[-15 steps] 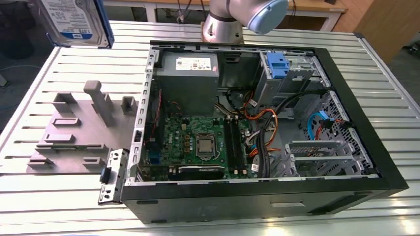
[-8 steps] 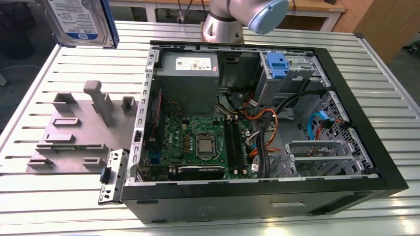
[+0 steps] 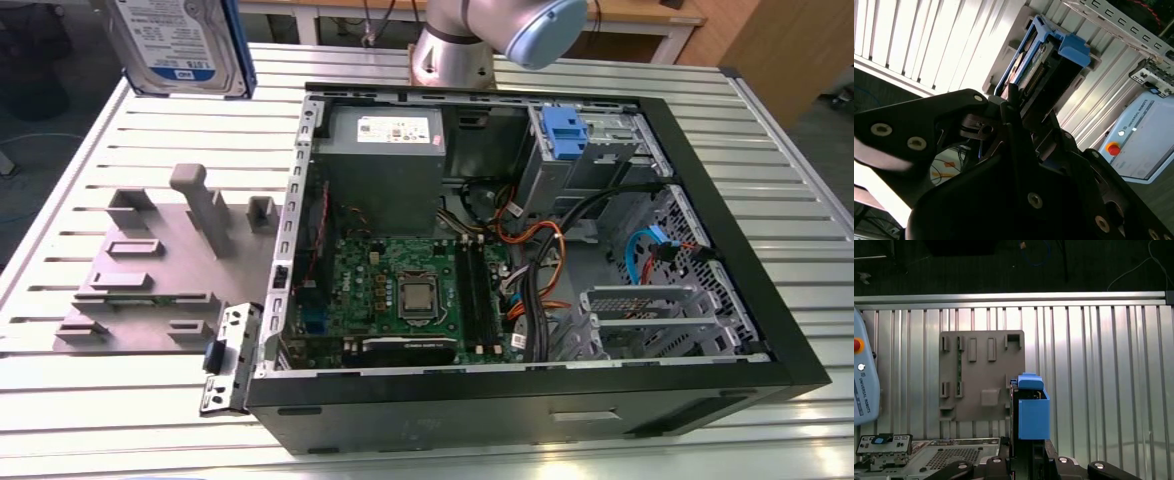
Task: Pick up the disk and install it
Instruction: 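Pick up the disk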
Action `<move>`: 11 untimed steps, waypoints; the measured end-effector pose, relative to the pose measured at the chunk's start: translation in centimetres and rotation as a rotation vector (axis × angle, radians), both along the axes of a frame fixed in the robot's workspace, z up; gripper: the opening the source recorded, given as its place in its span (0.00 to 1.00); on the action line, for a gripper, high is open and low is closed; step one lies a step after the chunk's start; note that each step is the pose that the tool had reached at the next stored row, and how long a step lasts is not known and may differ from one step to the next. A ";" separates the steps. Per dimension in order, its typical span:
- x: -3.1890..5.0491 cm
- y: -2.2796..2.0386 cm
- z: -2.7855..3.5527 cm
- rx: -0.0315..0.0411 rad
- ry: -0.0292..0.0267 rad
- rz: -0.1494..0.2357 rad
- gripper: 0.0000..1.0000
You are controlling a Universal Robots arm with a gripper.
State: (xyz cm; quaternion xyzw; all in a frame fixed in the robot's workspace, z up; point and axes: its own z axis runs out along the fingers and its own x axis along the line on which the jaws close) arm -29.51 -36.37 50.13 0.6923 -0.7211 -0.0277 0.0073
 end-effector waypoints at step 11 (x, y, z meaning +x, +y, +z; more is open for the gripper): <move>2.40 0.00 0.00 0.0000 0.0000 0.000 0.35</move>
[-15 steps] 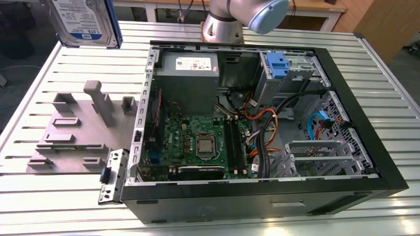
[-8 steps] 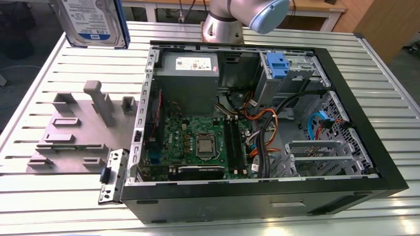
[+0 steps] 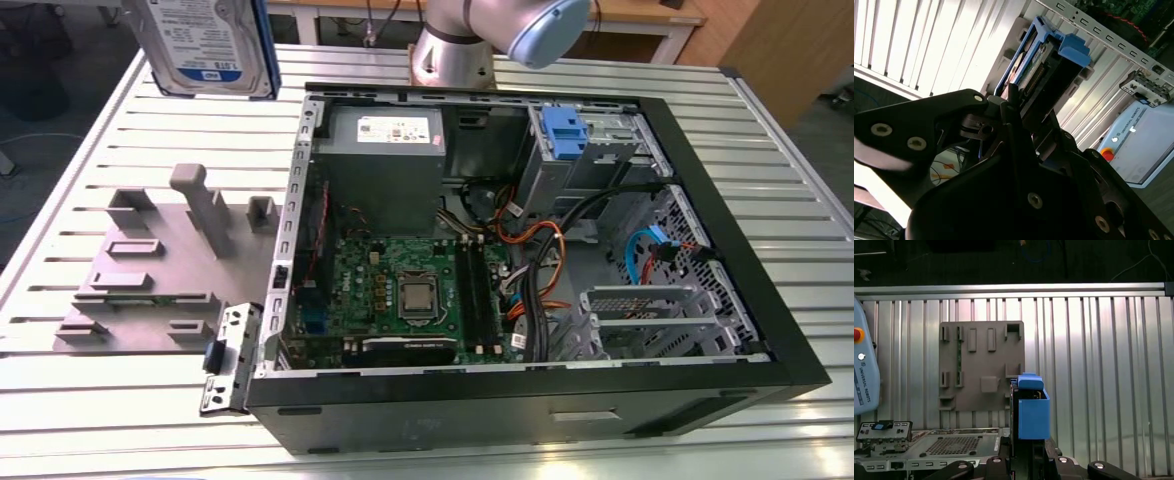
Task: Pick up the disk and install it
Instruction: 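Pick up the disk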
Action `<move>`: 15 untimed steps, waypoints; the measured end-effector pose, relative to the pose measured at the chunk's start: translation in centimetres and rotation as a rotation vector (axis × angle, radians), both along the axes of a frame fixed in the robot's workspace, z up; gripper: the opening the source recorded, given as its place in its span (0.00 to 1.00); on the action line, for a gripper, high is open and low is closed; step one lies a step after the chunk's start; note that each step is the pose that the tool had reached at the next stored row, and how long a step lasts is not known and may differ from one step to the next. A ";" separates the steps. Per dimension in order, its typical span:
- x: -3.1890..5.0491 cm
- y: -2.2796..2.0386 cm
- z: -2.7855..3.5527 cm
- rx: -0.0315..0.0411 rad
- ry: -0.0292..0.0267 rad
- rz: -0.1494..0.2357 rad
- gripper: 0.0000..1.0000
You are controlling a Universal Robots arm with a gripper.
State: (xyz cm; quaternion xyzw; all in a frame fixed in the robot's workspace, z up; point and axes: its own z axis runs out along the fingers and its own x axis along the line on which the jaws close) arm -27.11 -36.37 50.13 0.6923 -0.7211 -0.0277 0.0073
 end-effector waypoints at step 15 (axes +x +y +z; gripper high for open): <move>3.24 0.01 0.00 -0.0001 0.0001 0.000 0.35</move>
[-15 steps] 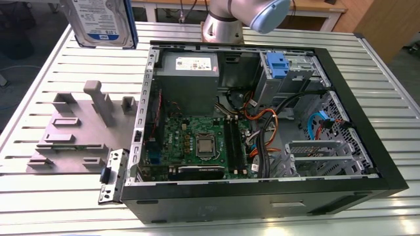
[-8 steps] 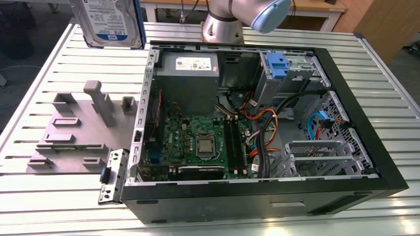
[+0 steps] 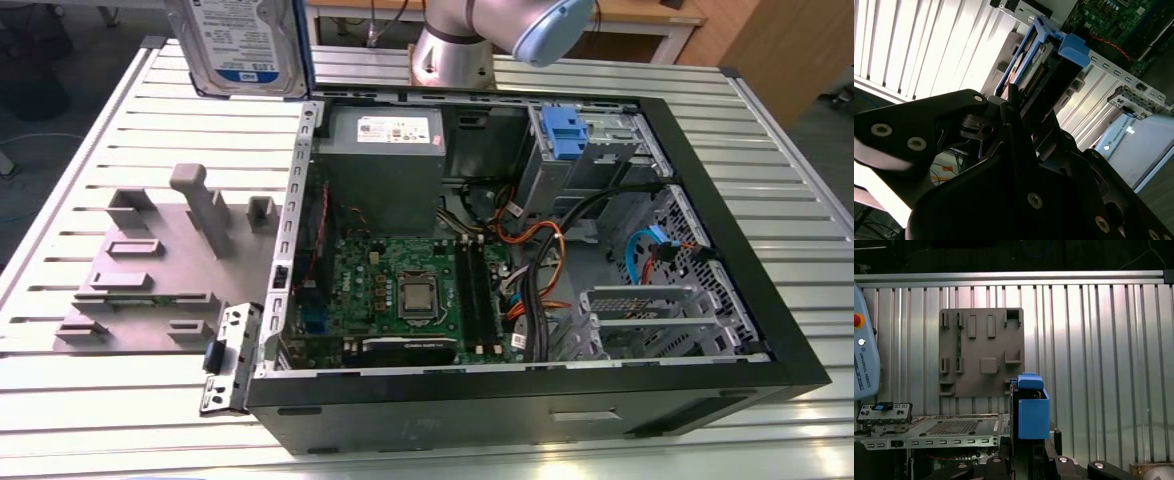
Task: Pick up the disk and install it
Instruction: 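Pick up the disk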
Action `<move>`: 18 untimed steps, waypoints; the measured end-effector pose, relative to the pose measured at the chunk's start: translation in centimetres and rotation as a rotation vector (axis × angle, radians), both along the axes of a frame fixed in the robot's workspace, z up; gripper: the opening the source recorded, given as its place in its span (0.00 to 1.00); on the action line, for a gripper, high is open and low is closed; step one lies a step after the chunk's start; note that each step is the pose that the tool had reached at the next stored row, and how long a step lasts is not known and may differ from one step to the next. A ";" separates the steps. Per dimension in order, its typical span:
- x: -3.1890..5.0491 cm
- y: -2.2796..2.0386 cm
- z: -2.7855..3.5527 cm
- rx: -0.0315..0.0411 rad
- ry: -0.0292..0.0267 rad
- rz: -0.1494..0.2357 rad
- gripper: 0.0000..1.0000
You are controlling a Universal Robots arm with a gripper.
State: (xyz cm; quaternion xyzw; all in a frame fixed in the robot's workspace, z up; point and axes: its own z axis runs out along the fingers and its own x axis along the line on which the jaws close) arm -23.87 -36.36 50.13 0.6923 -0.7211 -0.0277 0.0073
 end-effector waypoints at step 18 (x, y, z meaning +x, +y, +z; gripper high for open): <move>2.80 0.00 0.00 0.0000 0.0000 0.000 0.35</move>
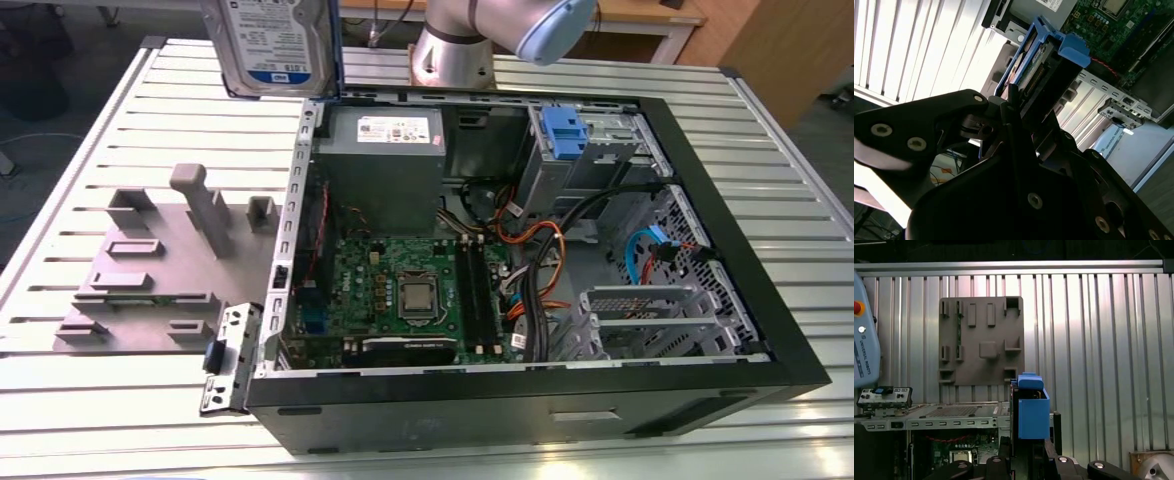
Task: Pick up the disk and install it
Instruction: 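Pick up the disk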
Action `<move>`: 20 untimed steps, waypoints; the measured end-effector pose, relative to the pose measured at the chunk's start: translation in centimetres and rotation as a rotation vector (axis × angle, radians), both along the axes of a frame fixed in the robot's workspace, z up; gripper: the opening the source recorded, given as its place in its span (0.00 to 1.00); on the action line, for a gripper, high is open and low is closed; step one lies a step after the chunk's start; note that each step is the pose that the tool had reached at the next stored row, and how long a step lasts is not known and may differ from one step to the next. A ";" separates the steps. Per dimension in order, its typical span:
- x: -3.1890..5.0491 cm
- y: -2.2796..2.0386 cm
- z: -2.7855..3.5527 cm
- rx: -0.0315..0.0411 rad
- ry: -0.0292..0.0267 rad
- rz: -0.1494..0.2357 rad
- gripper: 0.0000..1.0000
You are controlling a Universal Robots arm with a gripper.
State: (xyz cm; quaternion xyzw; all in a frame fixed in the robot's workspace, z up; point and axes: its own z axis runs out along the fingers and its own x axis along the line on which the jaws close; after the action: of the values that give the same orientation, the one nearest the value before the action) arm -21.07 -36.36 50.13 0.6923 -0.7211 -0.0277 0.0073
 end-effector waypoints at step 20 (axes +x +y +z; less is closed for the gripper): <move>2.85 0.00 0.00 0.0000 0.0000 0.000 0.35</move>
State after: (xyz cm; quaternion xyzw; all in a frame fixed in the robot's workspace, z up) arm -18.22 -36.36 50.13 0.6923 -0.7211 -0.0277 0.0073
